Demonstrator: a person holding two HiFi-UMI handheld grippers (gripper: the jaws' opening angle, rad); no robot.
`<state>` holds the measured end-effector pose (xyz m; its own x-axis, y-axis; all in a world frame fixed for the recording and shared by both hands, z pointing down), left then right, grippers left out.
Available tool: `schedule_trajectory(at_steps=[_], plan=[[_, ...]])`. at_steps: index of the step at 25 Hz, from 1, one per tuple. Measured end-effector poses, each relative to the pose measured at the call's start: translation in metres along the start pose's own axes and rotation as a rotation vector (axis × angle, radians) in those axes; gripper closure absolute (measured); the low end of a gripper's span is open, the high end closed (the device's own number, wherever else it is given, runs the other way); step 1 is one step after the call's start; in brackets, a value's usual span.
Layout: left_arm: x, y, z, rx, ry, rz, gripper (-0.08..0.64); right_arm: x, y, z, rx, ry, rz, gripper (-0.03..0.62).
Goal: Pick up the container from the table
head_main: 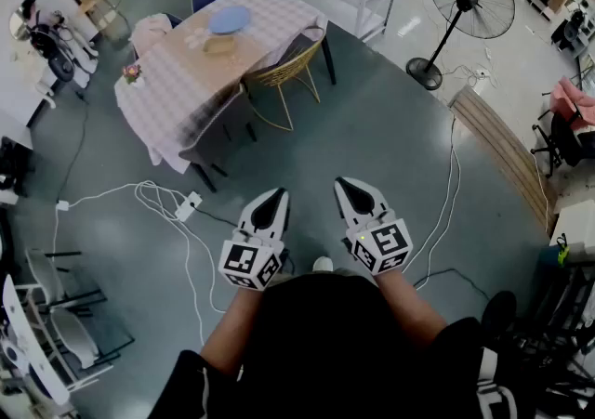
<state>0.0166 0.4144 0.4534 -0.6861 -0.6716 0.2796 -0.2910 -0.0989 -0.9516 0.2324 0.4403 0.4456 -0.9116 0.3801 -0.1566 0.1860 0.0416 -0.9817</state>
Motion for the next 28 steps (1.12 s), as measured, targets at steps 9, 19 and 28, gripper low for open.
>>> schedule_trajectory(at_steps=[9,19,28], plan=[[-0.004,0.001,-0.013,-0.068,-0.022,-0.002,0.545,-0.007,0.000,-0.021,-0.045,-0.064,-0.045,0.594],[-0.008,-0.008,-0.013,-0.046,-0.074,0.000,0.523,-0.030,0.003,-0.043,-0.100,-0.088,-0.011,0.559],[-0.003,-0.012,-0.019,-0.050,-0.063,-0.020,0.425,-0.036,-0.014,-0.022,-0.062,-0.052,0.084,0.426]])
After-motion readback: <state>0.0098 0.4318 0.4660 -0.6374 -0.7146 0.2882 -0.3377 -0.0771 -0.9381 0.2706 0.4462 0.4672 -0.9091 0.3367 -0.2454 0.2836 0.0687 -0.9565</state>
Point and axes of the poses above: the fingertips, and each gripper's own axes: z forward along the fingers, x to its left, y out of its top, the point moved 9 cm from there along -z, backward along the fingers, and after that the axes turned 15 degrees about -x, right-handed, at the moved point
